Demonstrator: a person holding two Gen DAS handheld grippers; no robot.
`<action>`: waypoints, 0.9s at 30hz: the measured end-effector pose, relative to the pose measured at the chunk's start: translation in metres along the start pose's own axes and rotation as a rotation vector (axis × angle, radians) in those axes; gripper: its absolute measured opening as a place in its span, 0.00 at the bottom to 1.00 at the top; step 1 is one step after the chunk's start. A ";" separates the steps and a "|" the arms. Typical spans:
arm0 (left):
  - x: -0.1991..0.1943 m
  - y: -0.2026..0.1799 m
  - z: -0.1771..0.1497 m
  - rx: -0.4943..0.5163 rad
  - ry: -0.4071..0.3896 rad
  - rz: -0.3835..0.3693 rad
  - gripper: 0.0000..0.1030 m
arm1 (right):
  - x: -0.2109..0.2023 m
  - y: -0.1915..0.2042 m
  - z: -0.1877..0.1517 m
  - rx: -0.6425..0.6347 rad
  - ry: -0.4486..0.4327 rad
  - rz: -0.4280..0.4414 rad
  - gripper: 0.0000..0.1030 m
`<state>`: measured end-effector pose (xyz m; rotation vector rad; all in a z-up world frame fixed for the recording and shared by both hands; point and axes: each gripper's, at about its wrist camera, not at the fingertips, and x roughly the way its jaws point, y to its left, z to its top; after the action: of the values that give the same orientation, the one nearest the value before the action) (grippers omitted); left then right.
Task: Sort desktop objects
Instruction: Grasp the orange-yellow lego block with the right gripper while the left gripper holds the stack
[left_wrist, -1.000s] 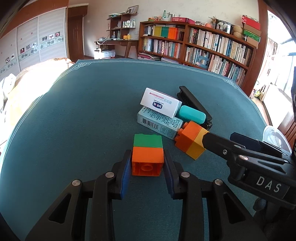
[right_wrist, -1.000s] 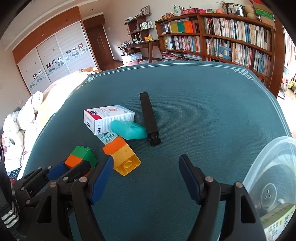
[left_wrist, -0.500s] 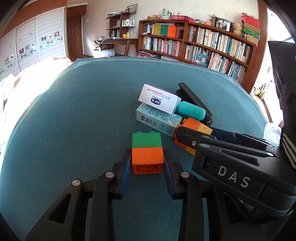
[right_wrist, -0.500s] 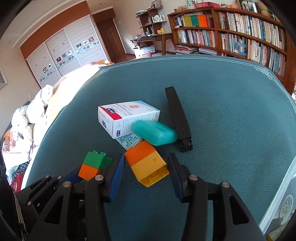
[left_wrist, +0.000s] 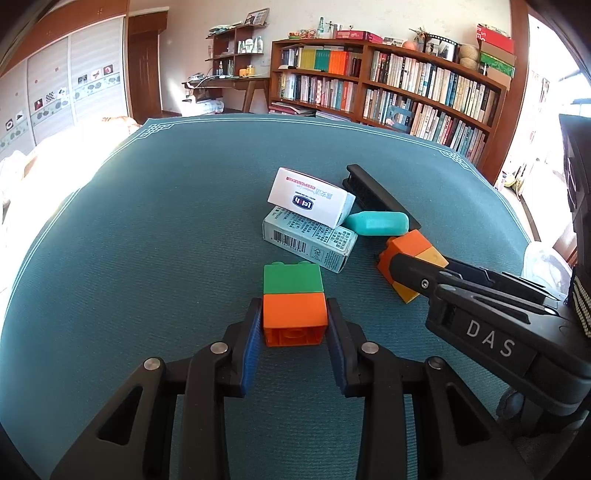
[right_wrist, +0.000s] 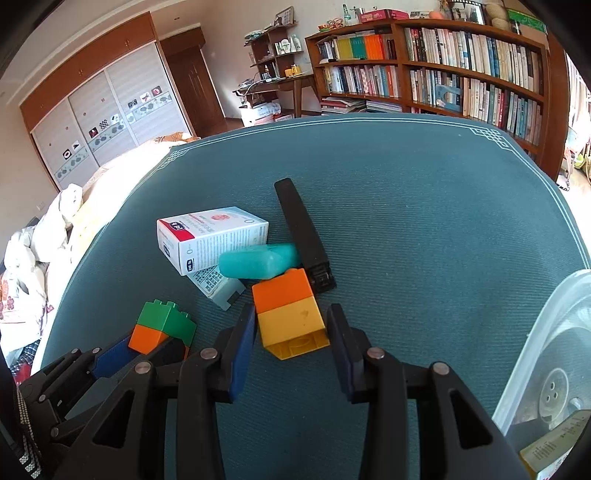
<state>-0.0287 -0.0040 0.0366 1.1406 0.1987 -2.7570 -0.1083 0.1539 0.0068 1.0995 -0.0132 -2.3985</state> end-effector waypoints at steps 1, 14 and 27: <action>0.000 -0.001 0.000 0.005 0.000 0.001 0.34 | 0.001 0.002 0.000 -0.011 -0.003 -0.007 0.42; 0.006 -0.001 -0.001 0.006 0.028 -0.010 0.34 | 0.006 0.000 0.001 -0.017 0.001 -0.009 0.40; 0.002 -0.007 -0.002 0.016 0.010 -0.033 0.34 | -0.017 0.000 0.002 0.011 -0.057 0.013 0.34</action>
<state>-0.0301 0.0034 0.0346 1.1657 0.1984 -2.7867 -0.1006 0.1608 0.0201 1.0320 -0.0533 -2.4204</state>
